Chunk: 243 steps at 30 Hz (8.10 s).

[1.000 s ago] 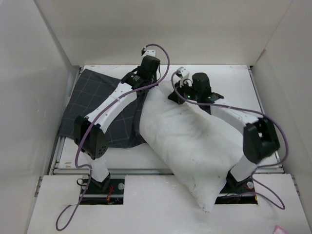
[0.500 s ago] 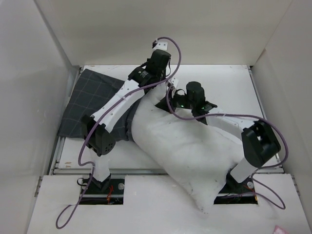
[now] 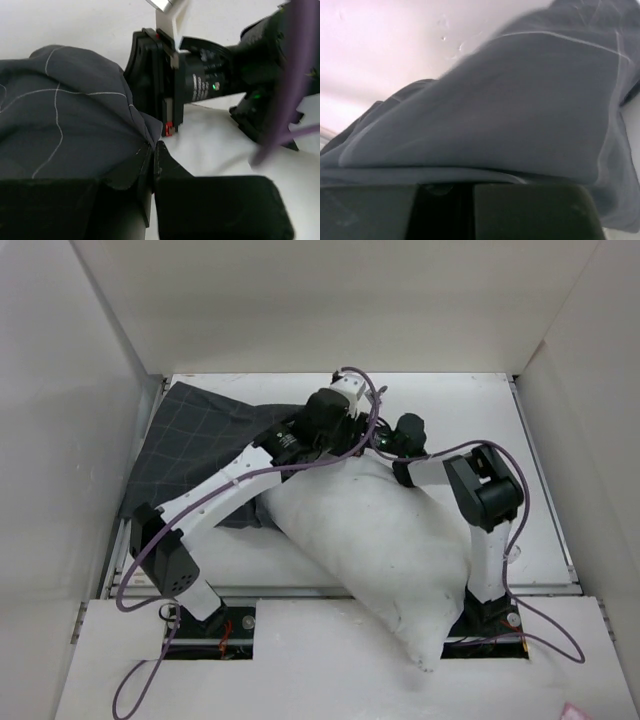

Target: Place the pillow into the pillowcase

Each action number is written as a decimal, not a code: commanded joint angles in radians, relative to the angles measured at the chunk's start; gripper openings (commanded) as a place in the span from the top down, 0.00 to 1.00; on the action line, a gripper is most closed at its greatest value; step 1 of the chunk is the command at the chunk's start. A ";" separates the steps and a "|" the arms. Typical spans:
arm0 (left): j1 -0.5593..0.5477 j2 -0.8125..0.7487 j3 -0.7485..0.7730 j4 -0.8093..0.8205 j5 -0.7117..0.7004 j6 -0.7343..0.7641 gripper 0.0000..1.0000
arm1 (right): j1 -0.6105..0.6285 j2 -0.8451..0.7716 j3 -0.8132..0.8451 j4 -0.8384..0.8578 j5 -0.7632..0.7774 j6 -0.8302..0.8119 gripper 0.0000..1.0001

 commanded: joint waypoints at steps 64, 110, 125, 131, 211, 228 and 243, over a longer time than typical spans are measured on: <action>-0.041 -0.443 -0.428 -0.018 -0.355 -0.412 0.00 | -0.293 -0.604 0.033 -1.038 0.723 -0.397 0.00; 0.113 -0.577 -0.765 0.312 0.047 -0.300 1.00 | 0.469 -0.531 0.220 -1.079 1.537 -0.773 1.00; 0.036 -0.529 -0.745 0.330 0.390 -0.297 1.00 | 0.469 -0.540 0.211 -0.899 1.495 -0.478 1.00; 0.036 -0.667 -0.736 0.382 0.472 -0.307 1.00 | 0.469 -0.459 0.191 -0.941 1.543 -0.399 1.00; 0.268 0.253 0.365 -0.020 -0.068 -0.018 1.00 | 0.071 -0.436 0.367 -1.065 0.799 -0.816 1.00; 0.173 0.172 0.165 0.321 0.114 -0.053 1.00 | 0.073 -0.701 -0.074 -0.747 0.345 -0.788 1.00; 0.033 -0.305 -0.337 0.350 0.039 -0.191 1.00 | 0.175 -0.339 -0.149 -0.569 0.520 -0.616 1.00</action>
